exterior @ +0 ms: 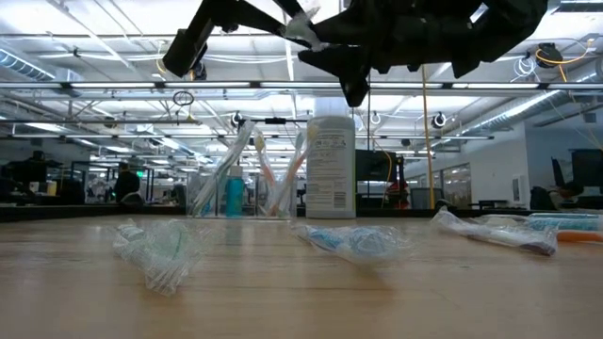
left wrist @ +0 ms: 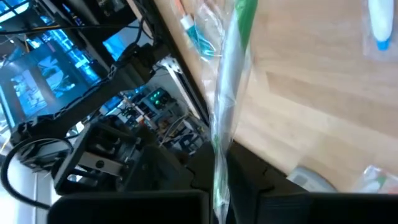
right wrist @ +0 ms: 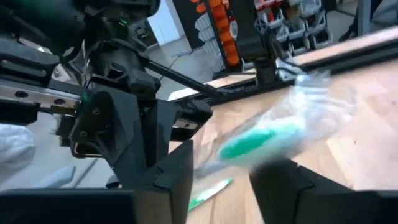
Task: Pick & Place toothbrushing station
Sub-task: Put the green toothbrush into the transparent organizer
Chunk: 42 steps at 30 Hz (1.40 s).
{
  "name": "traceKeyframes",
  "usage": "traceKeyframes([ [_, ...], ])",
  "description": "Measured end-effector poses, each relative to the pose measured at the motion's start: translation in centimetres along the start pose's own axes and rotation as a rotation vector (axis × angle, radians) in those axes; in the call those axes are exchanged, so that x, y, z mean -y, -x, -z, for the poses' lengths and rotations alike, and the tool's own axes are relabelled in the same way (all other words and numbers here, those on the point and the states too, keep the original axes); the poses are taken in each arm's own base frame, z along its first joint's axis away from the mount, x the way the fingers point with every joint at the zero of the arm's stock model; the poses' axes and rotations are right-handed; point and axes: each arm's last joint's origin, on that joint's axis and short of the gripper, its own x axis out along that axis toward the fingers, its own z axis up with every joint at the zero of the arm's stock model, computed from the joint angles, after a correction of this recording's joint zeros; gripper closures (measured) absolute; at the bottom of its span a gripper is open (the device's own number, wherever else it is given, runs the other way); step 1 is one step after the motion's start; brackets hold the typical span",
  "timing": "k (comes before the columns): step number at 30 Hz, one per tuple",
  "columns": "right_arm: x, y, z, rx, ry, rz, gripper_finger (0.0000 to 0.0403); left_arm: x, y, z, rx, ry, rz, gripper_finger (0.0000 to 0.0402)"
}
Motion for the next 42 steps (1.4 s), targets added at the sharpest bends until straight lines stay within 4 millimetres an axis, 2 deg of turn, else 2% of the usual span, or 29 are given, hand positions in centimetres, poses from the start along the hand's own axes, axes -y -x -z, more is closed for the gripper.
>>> traceKeyframes([
  [7,-0.2,0.0,0.0,-0.002,0.009,-0.012,0.0356,0.1,-0.3,0.2,0.020,0.065,0.007,0.0371],
  [11,-0.2,0.0,0.0,-0.004,0.008,-0.017,0.0388,0.2,-0.3,0.2,0.021,0.107,0.012,0.0351],
  [18,-0.2,0.0,0.1,-0.016,-0.005,-0.013,0.0380,0.1,-0.3,0.2,0.012,0.230,0.008,0.0292],
  [26,0.9,0.3,0.2,-0.057,0.049,-0.025,0.0393,-0.1,0.3,-0.2,-0.018,0.519,-0.011,0.0235],
  [29,1.8,0.5,0.3,-0.083,0.094,0.007,0.0389,-0.1,0.4,-0.2,-0.064,0.713,-0.029,0.0226],
  [34,2.6,0.8,0.0,-0.079,0.116,0.034,0.0377,0.1,-0.5,1.2,-0.164,1.376,-0.099,0.0231],
  [36,2.6,0.8,0.0,-0.081,0.133,0.033,0.0382,0.7,-1.2,1.9,-0.204,1.554,-0.086,0.0236],
  [38,2.6,0.8,0.0,-0.079,0.170,0.031,0.0390,1.4,-1.8,2.7,-0.257,1.615,-0.061,0.0243],
  [42,2.7,0.7,-0.5,-0.020,0.276,0.100,0.0393,2.5,-2.7,4.0,-0.357,1.582,-0.027,0.0258],
])
